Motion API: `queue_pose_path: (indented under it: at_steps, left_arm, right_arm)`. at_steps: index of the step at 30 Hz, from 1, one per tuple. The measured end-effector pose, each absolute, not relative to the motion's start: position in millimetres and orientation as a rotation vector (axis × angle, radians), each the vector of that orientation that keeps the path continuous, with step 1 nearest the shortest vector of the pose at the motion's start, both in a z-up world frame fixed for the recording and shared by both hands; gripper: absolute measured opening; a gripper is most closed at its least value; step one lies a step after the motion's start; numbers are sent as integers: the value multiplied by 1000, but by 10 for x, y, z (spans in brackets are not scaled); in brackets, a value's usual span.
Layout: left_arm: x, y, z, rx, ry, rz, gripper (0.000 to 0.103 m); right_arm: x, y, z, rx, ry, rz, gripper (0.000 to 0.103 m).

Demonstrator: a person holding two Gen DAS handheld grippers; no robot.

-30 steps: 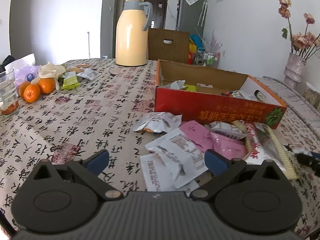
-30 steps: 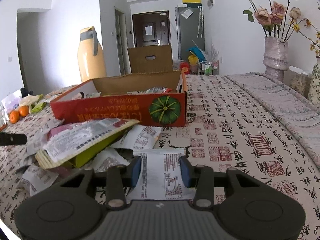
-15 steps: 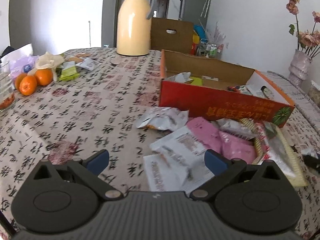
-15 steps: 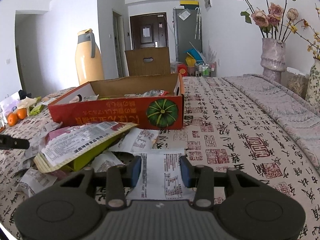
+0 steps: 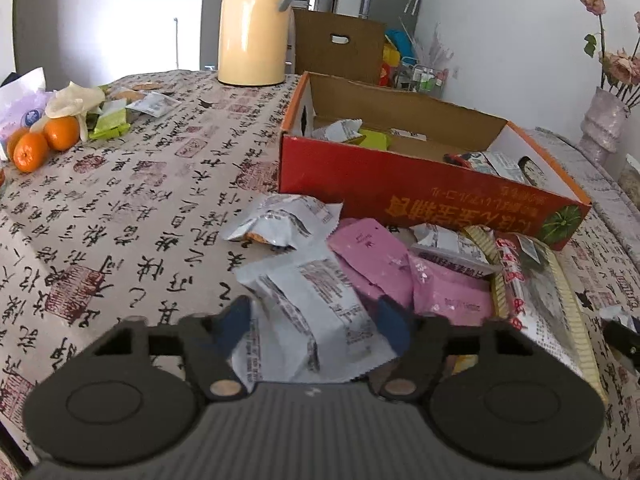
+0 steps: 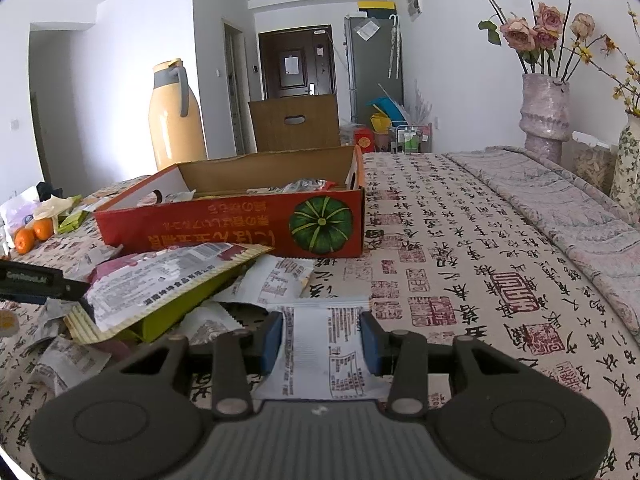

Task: Organize snacks
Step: 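Grasp a white sachet with right tool while left tool grasps the silver chip bag, then carry both snacks over the cardboard box and open both tools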

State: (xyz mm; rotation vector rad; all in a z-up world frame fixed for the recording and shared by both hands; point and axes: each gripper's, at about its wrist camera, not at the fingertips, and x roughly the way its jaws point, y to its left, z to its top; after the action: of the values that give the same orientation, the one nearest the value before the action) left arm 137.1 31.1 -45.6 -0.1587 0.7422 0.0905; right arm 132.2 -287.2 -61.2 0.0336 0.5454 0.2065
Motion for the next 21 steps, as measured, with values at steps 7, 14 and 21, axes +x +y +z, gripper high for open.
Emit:
queue_pose_path:
  at_steps: [7, 14, 21]
  left_arm:
    - [1296, 308, -453, -152, 732, 56, 27]
    - [1200, 291, -385, -133, 693, 33, 14]
    - [1112, 275, -279, -122, 649, 15, 14]
  right_arm:
    - [1282, -2863, -604, 35, 541, 212, 40]
    - [1234, -2854, -586, 35, 537, 214, 40]
    - [1206, -2848, -566, 35, 529, 215, 40]
